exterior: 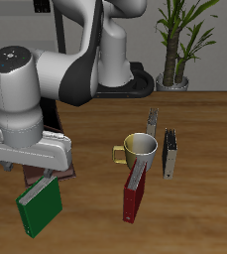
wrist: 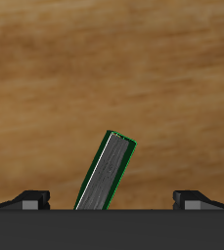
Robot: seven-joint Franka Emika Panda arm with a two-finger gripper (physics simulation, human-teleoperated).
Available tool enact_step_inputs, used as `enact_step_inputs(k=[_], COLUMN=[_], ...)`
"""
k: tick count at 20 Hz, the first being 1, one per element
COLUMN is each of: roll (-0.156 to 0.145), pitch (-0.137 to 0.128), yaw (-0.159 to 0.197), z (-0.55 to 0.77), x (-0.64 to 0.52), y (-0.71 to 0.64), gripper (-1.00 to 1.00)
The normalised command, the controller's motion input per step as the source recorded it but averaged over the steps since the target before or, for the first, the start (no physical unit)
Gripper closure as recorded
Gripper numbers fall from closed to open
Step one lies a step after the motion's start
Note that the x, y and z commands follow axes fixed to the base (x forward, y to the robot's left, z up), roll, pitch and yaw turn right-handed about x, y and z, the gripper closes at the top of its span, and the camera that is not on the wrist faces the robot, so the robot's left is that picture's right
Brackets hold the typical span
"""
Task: Place the green book into the right desk caddy's right compartment
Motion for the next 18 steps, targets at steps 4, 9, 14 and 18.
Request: enact_step_inputs(k=[4, 9, 14, 18], roll=[-0.010, -0.043, -0.048, -0.022], pitch=[-0.037, -0.048, -0.028, -0.018], yaw=[-0.008, -0.032, -0.039, -0.021], z=[-0.16, -0.18, -0.21, -0.12], x=[-0.01, -0.06, -0.07, -0.06], y=[0.05, -0.01, -0.08, -0.03], gripper=[-1.00, -1.00, -1.00, -1.00])
